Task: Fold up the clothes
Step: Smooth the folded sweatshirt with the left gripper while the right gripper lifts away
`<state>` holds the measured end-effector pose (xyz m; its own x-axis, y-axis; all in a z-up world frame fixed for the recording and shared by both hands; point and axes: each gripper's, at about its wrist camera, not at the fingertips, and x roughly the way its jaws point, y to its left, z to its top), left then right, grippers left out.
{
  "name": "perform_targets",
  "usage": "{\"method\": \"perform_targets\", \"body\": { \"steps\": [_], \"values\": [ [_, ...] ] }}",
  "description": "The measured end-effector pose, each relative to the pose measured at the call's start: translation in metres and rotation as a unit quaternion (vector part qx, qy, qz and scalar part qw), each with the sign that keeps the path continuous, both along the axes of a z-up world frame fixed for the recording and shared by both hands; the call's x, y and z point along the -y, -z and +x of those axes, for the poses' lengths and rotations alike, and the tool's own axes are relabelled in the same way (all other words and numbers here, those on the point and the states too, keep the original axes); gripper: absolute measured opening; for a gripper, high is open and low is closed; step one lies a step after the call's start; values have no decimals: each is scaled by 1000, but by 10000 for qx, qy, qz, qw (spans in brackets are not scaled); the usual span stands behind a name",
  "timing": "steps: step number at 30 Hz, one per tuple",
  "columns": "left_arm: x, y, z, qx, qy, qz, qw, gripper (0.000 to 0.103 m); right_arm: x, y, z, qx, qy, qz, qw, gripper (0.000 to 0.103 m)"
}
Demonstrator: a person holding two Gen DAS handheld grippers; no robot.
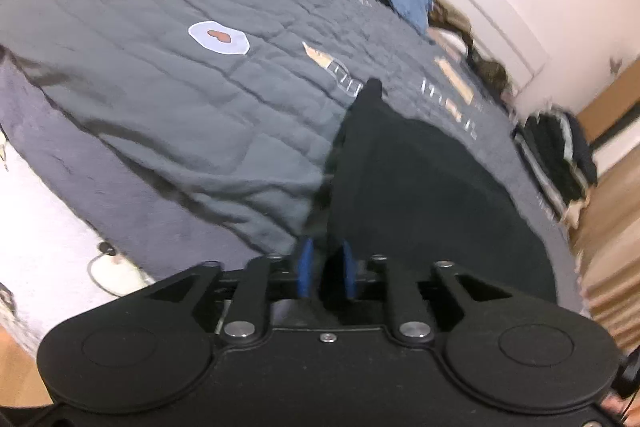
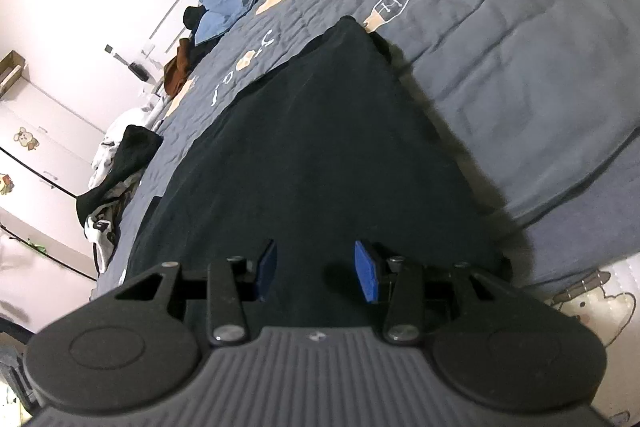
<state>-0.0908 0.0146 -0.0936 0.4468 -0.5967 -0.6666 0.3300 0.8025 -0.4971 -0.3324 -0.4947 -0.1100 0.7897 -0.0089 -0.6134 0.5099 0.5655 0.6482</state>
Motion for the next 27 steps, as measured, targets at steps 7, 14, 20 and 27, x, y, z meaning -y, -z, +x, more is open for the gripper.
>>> {"method": "perform_targets", "body": {
  "steps": [7,14,20,27],
  "values": [
    [8,-20,11,670,1309,773,9861,27,-11,-6,10,82,-330,-59,9994,42],
    [-2,-14,24,882,1782,838,9764,28,-54,-25,43,291,-1401,-409,9889,42],
    [6,0,27,1243,2340,1305,9554,28,-101,-26,81,153,-2169,-581,9743,42],
    [13,1,29,1490,2900,959,9405,28,-133,-25,108,123,-2561,-571,9649,42]
  ]
}}
